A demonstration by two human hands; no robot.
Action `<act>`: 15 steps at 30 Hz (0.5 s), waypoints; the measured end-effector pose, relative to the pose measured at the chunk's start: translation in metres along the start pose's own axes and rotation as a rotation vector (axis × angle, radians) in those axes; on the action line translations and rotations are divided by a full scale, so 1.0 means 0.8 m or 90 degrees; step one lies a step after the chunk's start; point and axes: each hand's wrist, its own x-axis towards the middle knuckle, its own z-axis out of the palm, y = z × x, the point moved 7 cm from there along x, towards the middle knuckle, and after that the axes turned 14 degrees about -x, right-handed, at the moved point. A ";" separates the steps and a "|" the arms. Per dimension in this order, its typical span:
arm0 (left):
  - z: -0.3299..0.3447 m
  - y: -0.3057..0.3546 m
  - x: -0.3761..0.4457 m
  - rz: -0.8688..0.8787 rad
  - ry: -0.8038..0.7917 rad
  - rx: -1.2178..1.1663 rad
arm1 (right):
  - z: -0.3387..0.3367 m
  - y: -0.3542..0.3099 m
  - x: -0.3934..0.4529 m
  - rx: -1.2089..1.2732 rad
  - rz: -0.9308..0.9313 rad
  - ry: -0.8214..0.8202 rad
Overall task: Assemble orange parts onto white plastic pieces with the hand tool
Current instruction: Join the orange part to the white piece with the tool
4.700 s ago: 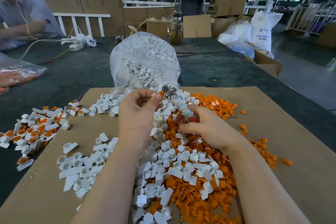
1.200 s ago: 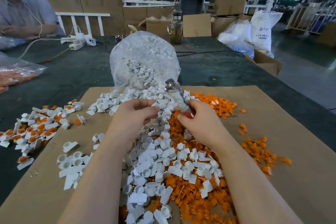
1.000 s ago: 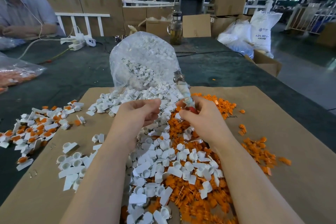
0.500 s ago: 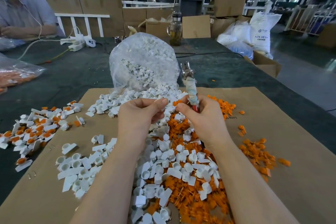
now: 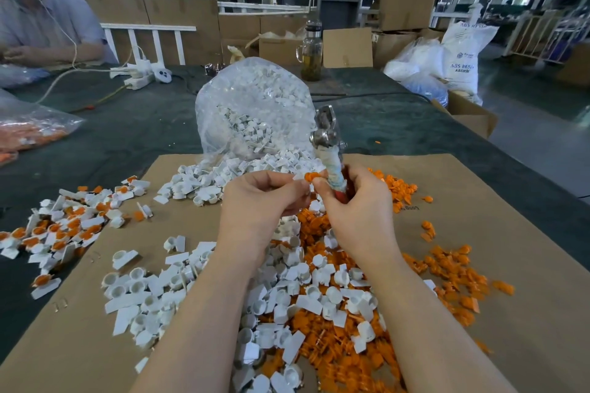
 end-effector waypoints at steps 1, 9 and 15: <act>0.000 0.001 0.000 0.011 0.003 0.012 | -0.001 0.000 0.000 -0.004 0.000 0.005; 0.001 0.008 -0.004 0.070 0.013 0.085 | -0.004 -0.002 -0.002 -0.024 -0.019 0.022; 0.003 0.012 -0.007 0.095 0.014 0.149 | 0.000 -0.001 0.000 -0.027 -0.009 -0.003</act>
